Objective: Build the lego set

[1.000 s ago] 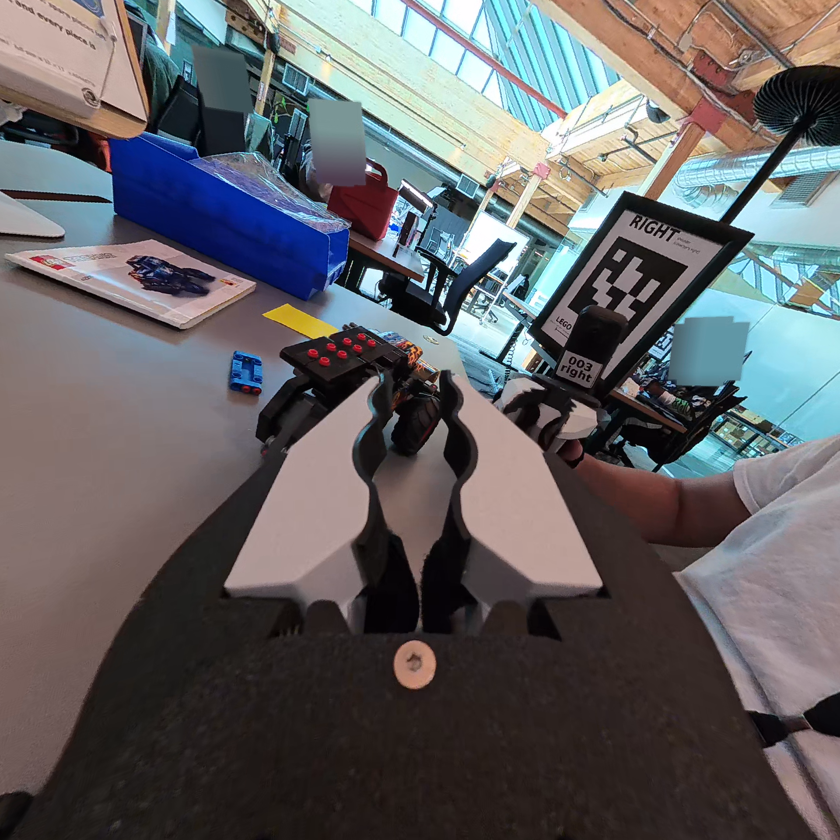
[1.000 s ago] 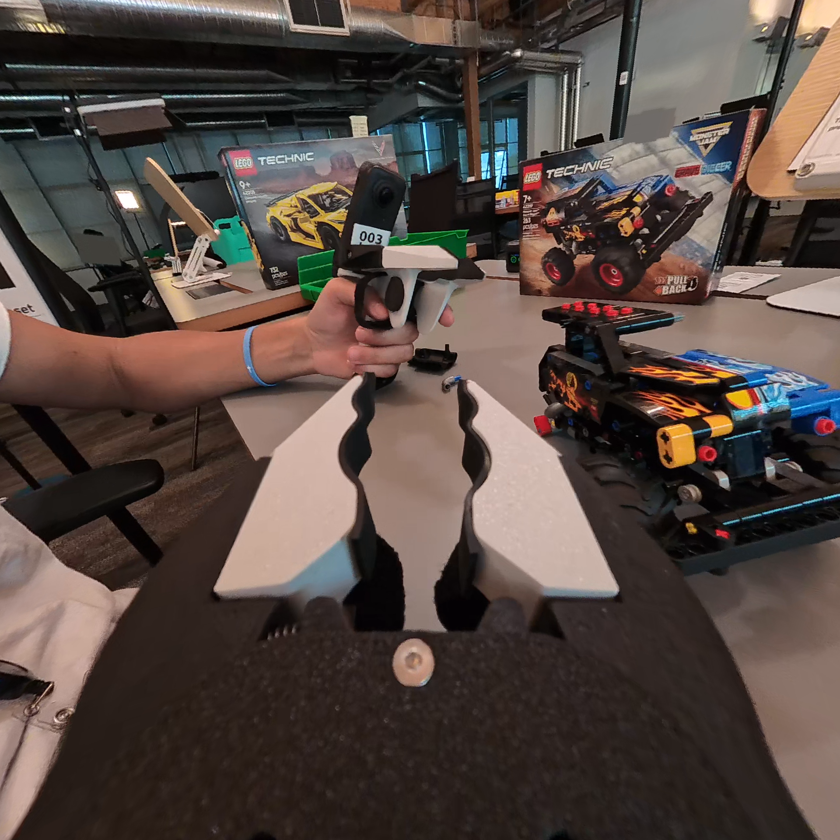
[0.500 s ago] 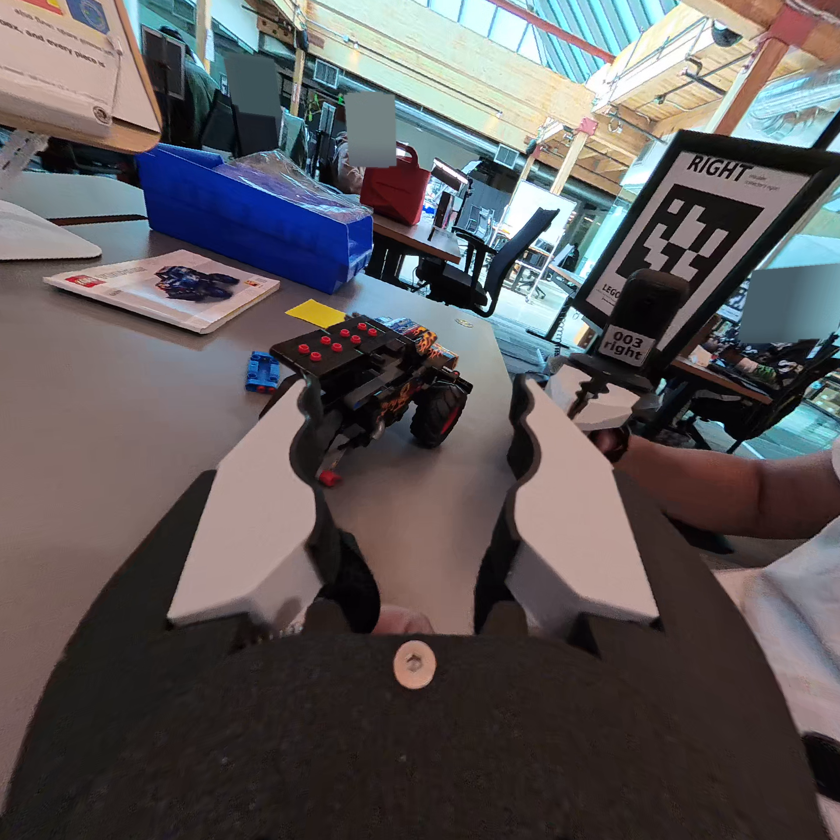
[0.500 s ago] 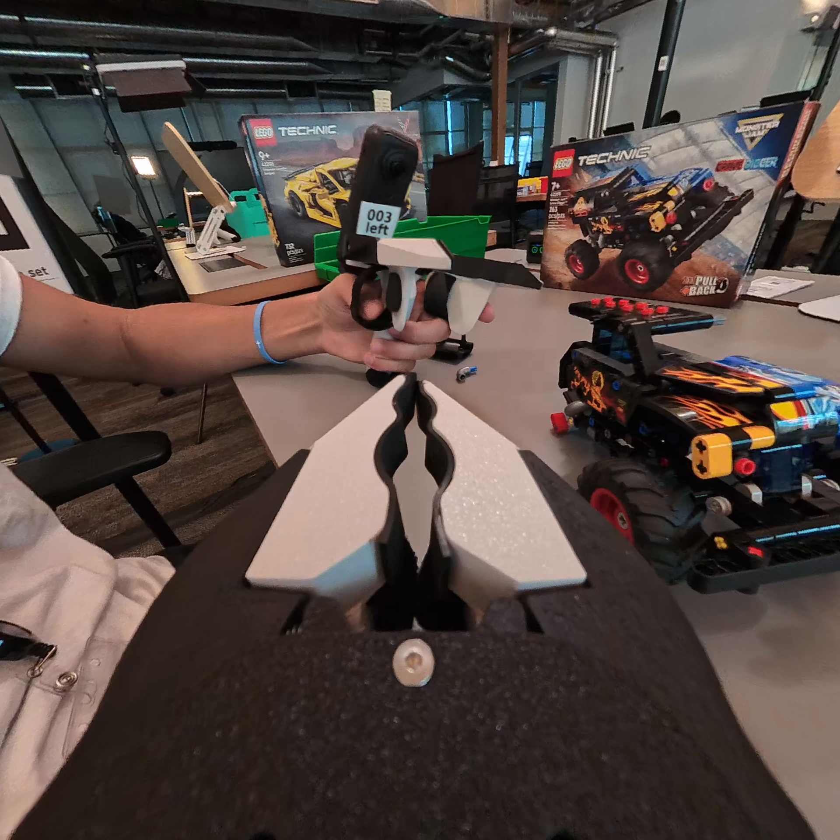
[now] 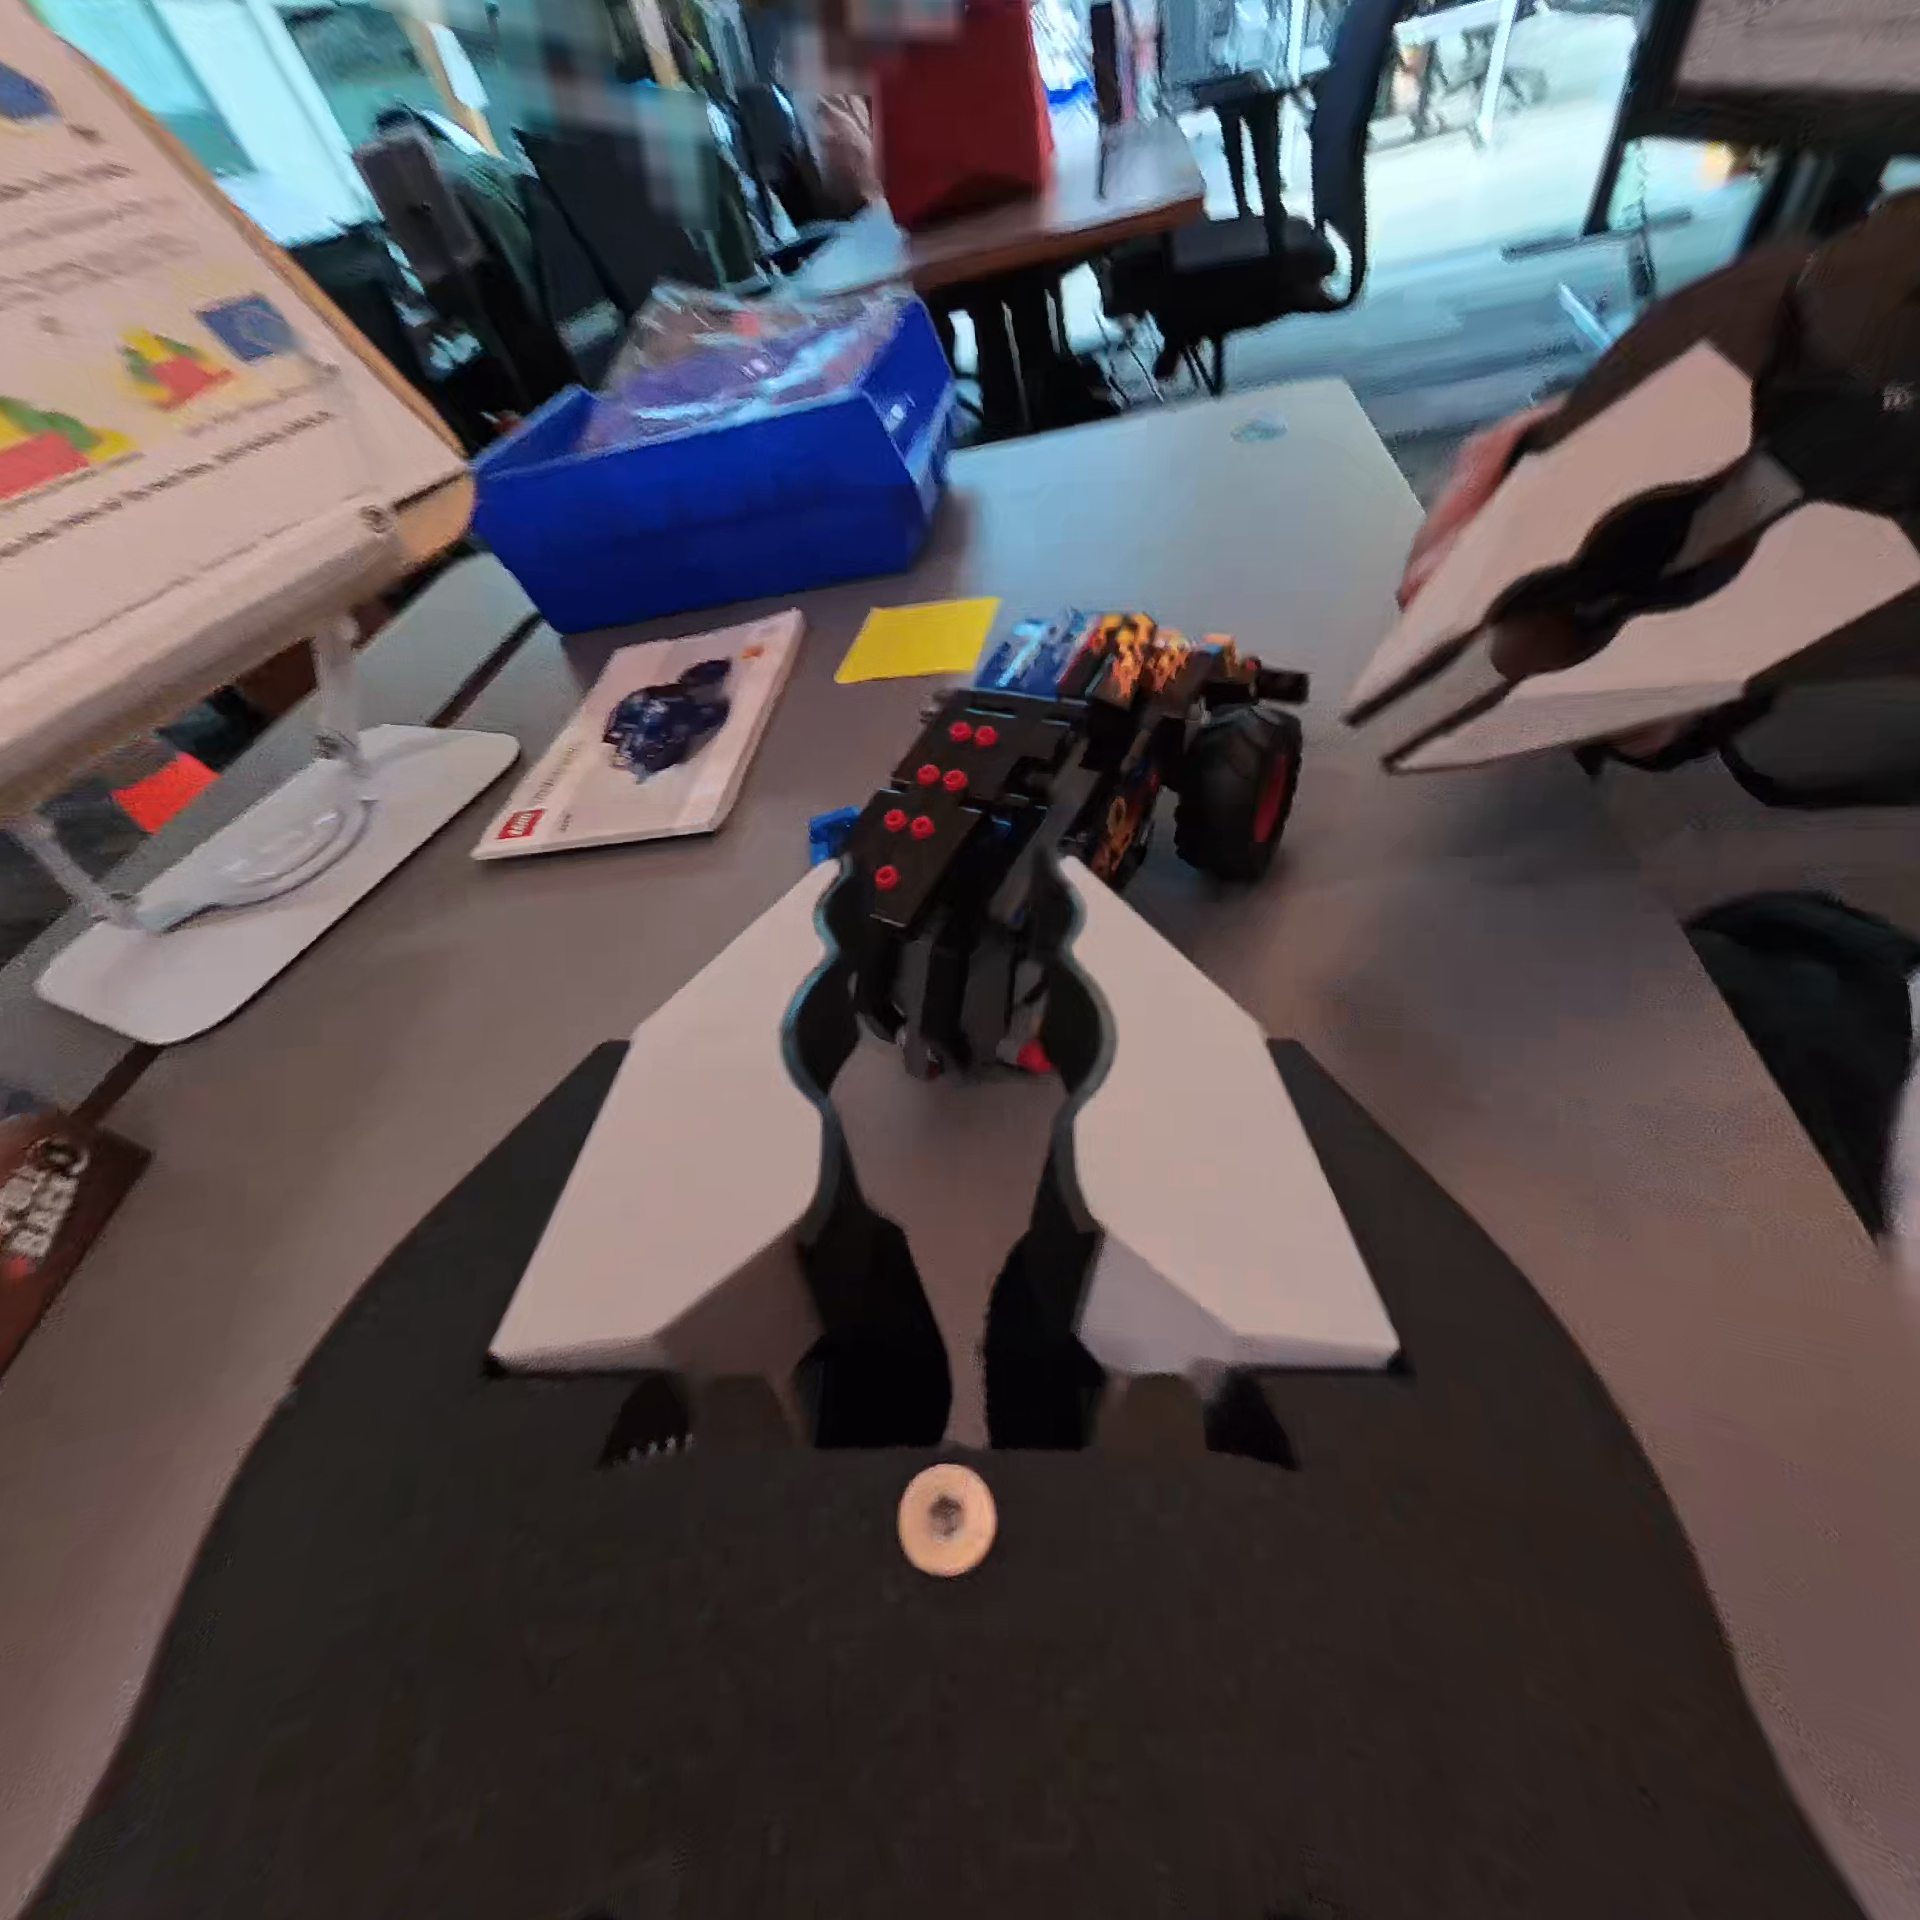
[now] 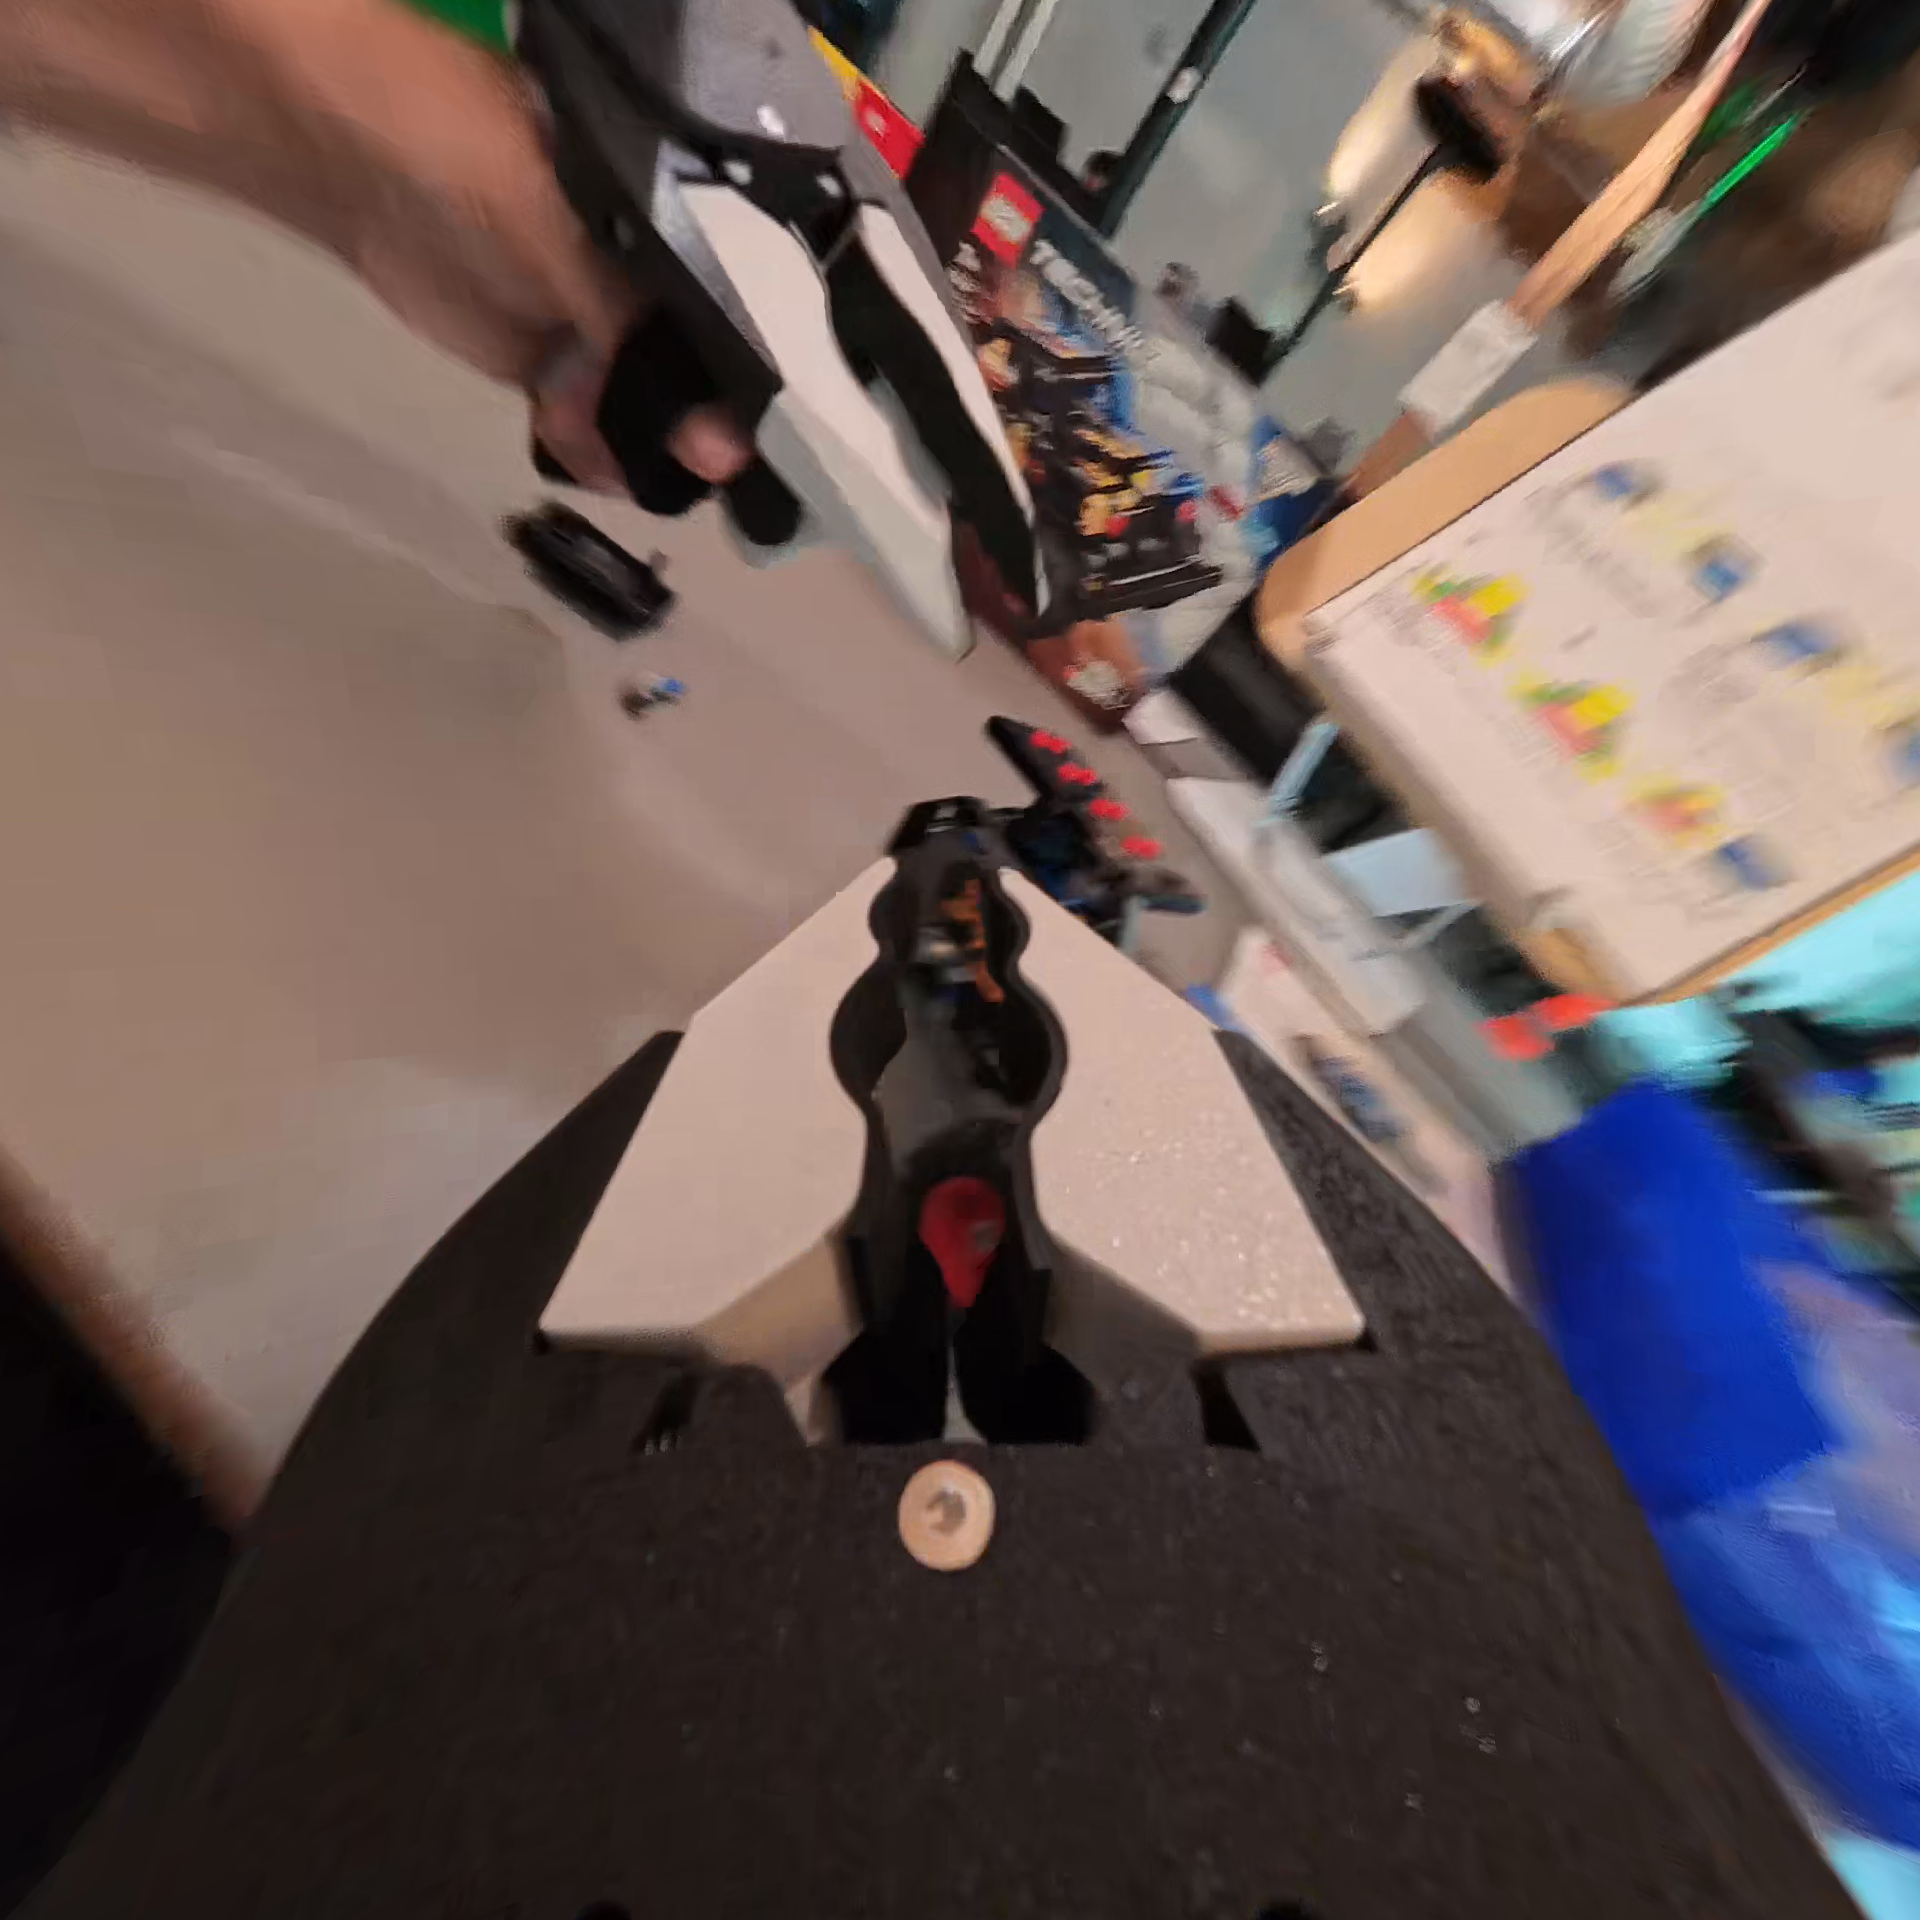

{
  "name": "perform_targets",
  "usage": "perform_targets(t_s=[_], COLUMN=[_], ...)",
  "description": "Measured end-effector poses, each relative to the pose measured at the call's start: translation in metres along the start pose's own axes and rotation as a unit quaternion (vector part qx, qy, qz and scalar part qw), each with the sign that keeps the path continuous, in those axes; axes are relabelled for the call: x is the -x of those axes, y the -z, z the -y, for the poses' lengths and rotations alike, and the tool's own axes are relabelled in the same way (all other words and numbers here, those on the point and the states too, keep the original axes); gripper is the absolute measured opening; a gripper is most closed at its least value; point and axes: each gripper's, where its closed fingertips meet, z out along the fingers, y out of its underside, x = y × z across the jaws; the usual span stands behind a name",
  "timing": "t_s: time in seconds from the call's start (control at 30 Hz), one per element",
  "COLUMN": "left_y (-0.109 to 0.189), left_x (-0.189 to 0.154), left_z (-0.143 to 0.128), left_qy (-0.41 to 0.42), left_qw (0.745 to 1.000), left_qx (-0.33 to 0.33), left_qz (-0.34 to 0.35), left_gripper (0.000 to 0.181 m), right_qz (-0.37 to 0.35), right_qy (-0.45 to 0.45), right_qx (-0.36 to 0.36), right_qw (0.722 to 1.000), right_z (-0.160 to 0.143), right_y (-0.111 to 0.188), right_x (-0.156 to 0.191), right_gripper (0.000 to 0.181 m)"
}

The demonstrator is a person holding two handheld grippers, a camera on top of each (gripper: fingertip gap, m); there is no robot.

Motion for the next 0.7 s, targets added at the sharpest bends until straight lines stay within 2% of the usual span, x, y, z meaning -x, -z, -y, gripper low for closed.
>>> perform_targets(t_s=[0.03,0.07,0.13,0.23,0.3,0.37,0.47,0.53,0.7], left_y=[-0.008,-0.015,-0.026,-0.037,-0.042,-0.046,-0.055,-0.057,-0.06], left_x=[0.0,0.007,0.018,0.019,0.015,0.013,0.01,0.006,0.005], left_z=[-0.004,-0.003,0.006,0.002,-0.005,-0.01,-0.027,-0.028,-0.025], left_qy=[-0.007,-0.007,0.009,0.01,0.041,0.066,0.047,0.038,0.041], left_qw=[0.999,0.998,0.997,0.988,0.974,0.962,0.961,0.961,0.965], left_qx=[0.033,0.048,0.036,0.045,0.052,0.05,0.073,0.068,0.051], left_qz=[-0.027,-0.035,-0.065,-0.15,-0.216,-0.259,-0.264,-0.264,-0.254], left_gripper=[0.045,0.05,0.057,0.063,0.073,0.069,0.057,0.041,0.037], right_qz=[-0.034,-0.063,-0.093,-0.102,-0.09,-0.095,-0.113,-0.113,-0.125], right_qy=[0.058,0.106,0.164,0.197,0.205,0.216,0.233,0.234,0.245], right_qx=[0.007,0.012,0.024,0.05,0.063,0.073,0.084,0.086,0.091], right_qw=[0.998,0.992,0.982,0.974,0.973,0.969,0.962,0.962,0.957], right_z=[0.002,0.004,0.005,0.001,-0.003,-0.007,-0.011,-0.015,-0.018], right_y=[-0.005,-0.011,-0.025,-0.045,-0.054,-0.059,-0.06,-0.062,-0.066], right_x=[-0.007,-0.013,-0.021,-0.029,-0.026,-0.024,-0.026,-0.026,-0.031], right_gripper=[0.012,0.012,0.011,0.012,0.012,0.011,0.011,0.011,0.005])
